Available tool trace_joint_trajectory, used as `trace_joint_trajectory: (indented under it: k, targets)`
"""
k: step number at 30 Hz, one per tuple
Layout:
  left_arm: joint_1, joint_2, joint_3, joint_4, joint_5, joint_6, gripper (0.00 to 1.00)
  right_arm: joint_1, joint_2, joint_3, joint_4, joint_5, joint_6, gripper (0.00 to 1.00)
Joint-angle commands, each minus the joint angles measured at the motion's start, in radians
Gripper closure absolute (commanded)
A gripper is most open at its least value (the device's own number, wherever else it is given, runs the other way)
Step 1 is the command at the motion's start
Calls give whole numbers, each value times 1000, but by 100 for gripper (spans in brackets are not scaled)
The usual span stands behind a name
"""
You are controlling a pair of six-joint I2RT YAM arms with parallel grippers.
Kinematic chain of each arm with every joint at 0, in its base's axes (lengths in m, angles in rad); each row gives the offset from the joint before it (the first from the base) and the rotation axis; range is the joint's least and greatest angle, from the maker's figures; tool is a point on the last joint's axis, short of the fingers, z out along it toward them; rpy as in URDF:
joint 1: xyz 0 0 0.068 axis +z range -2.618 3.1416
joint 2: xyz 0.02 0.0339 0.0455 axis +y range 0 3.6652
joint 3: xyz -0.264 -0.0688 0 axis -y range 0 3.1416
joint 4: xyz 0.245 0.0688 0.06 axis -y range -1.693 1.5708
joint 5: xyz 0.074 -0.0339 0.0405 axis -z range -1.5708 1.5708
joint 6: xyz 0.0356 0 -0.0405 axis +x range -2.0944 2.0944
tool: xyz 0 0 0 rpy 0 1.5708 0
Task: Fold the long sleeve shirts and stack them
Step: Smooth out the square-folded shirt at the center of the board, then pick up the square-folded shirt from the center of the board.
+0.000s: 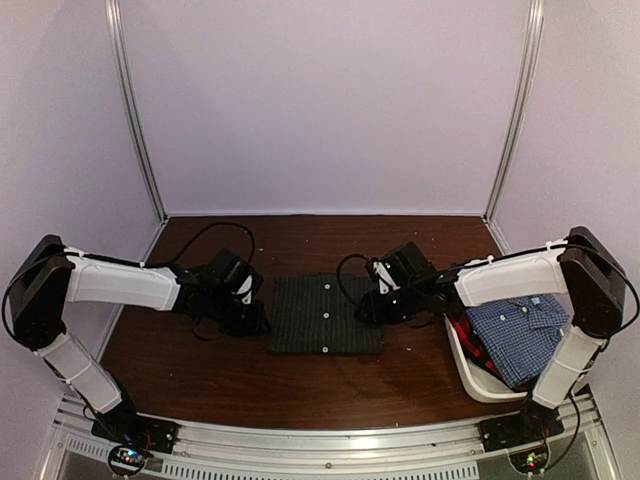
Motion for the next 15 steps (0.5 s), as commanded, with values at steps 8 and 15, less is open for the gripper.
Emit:
trace_joint_trajectory:
  k: [8, 15]
  targets:
    - [122, 117, 132, 39, 80, 91, 71, -138, 134, 59, 59, -23, -35, 67]
    - [123, 197, 192, 41, 108, 90, 64, -149, 174, 41, 62, -27, -43, 68]
